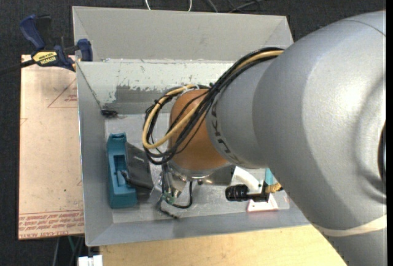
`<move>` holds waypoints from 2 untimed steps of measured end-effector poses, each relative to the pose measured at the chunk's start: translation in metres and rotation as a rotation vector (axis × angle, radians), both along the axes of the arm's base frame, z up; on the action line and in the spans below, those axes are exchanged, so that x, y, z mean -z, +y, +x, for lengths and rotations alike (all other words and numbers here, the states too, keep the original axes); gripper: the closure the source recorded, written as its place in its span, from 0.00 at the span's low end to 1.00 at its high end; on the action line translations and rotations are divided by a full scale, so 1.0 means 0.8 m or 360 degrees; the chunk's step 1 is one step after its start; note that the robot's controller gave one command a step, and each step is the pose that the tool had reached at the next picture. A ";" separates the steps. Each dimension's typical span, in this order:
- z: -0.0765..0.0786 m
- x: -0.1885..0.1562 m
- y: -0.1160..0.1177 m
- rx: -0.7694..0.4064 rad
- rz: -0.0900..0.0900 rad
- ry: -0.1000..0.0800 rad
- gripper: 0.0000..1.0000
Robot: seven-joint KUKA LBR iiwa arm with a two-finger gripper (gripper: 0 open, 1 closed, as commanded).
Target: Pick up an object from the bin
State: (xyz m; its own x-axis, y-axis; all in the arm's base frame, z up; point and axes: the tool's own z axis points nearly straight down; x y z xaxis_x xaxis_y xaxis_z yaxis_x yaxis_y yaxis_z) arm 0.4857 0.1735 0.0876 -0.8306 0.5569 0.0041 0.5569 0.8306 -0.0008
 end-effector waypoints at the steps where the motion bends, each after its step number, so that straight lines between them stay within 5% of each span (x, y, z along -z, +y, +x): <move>1: 0.002 -0.038 0.001 -0.0003 0.0002 -0.0007 1.00; 2: 0.002 -0.055 0.001 -0.0007 0.0004 -0.0008 1.00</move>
Offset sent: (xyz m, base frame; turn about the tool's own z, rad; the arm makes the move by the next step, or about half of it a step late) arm 0.0010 0.0004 0.0440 -0.0017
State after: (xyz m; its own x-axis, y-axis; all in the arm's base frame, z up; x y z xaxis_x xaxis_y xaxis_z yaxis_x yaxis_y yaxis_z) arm 0.4872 0.1745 0.1317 -0.8329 0.5534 0.0011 0.5534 0.8329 0.0040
